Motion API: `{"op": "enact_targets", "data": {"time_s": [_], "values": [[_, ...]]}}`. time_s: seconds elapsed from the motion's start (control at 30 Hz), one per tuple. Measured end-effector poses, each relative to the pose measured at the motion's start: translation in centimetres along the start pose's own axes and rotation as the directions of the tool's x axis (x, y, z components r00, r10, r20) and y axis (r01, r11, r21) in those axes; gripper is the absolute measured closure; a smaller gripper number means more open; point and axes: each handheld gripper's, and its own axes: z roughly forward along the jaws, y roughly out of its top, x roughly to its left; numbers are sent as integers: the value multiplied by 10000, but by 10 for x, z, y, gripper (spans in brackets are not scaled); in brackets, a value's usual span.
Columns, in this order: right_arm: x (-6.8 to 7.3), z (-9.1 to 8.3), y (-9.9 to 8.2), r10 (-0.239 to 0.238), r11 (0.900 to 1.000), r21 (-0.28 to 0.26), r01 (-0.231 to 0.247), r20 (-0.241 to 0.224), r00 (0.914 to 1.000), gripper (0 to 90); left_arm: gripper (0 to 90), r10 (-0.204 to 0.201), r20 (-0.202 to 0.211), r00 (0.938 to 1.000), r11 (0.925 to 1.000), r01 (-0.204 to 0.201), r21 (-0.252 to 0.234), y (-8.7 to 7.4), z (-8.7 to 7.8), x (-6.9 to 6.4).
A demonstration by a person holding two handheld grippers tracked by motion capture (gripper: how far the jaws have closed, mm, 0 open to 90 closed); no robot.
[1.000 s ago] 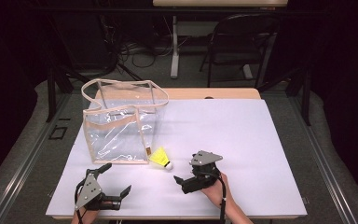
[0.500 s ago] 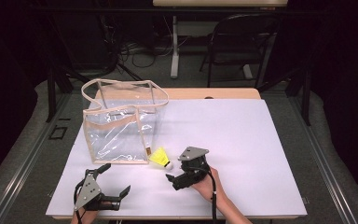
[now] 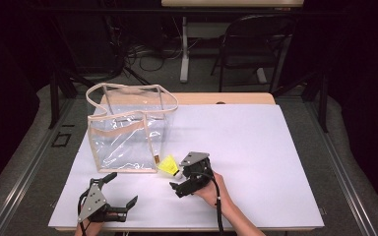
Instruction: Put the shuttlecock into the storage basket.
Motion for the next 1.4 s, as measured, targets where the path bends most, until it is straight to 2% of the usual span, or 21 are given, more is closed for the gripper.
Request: {"op": "enact_targets", "data": {"time_s": [0.27,0.37,0.57,0.6,0.63,0.93,1.2,1.23,1.4], "values": [[2,8,5,-194,9992,341,195,-23,9998,0,0,-20,9,10000,10000,20,-15,0,0,0],[4,13,9,-379,9966,728,373,79,9992,53,0,-25,14,10000,10000,25,8,0,0,0],[6,17,12,-569,9935,1007,531,345,9978,150,0,-35,27,10000,10000,35,6,0,0,0],[6,18,13,-582,9925,1099,531,435,9974,200,0,-31,24,10000,10000,31,5,0,0,0],[6,18,13,-582,9925,1099,531,435,9974,200,0,-14,22,10000,10000,14,13,0,0,0],[5,26,16,-267,9869,1605,192,449,9986,389,0,0,39,10000,10000,0,11,0,1,0],[3,31,15,-171,9835,1804,93,419,9990,475,0,38,80,10000,10000,-38,31,0,0,-1],[3,31,14,-24,9832,1823,-67,496,9988,491,0,29,84,10000,10000,-29,26,0,0,-1],[2,34,13,115,9802,1968,-212,504,9987,504,0,29,105,9999,10000,-29,14,0,0,-1]]}}
